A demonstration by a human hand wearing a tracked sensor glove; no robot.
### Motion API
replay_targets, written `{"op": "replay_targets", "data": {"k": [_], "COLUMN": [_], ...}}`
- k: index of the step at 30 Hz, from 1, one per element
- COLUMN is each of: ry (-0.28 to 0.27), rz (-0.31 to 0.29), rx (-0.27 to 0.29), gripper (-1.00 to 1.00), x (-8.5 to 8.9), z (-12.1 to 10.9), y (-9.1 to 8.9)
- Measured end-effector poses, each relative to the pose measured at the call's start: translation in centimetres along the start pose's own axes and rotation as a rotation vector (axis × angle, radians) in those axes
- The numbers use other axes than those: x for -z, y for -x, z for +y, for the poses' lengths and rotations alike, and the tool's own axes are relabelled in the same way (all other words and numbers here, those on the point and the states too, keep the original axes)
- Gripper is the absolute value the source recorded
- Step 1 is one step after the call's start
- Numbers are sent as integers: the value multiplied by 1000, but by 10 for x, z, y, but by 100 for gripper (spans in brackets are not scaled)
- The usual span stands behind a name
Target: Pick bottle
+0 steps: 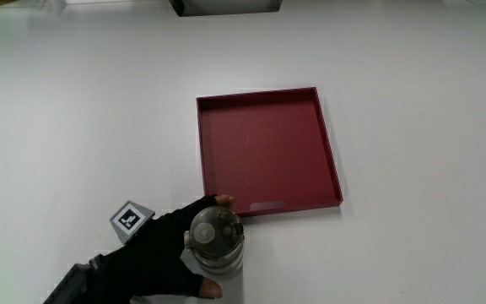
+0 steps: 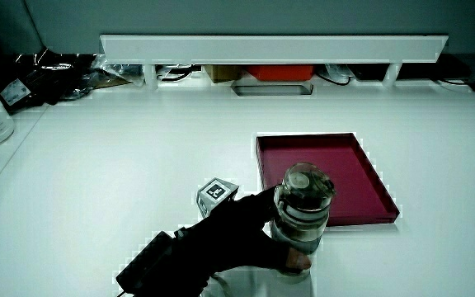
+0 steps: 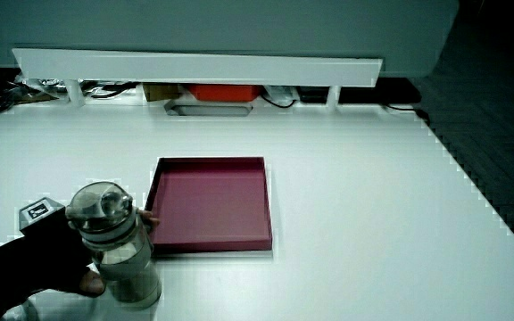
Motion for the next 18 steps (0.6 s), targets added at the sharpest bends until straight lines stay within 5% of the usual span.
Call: {"op": "replay_targets", "data": {"k": [4, 6, 9, 12, 18], "ry": [37, 50, 71, 82, 101], "rz": [-26, 23, -76, -30, -27], "rx": [-32, -37, -61, -48, -48], "gripper": [0, 0, 0, 0, 0], "x": [14, 19, 28, 35, 50], "z": [0, 2, 2, 3, 6], "y": [5, 9, 9, 13, 15]}}
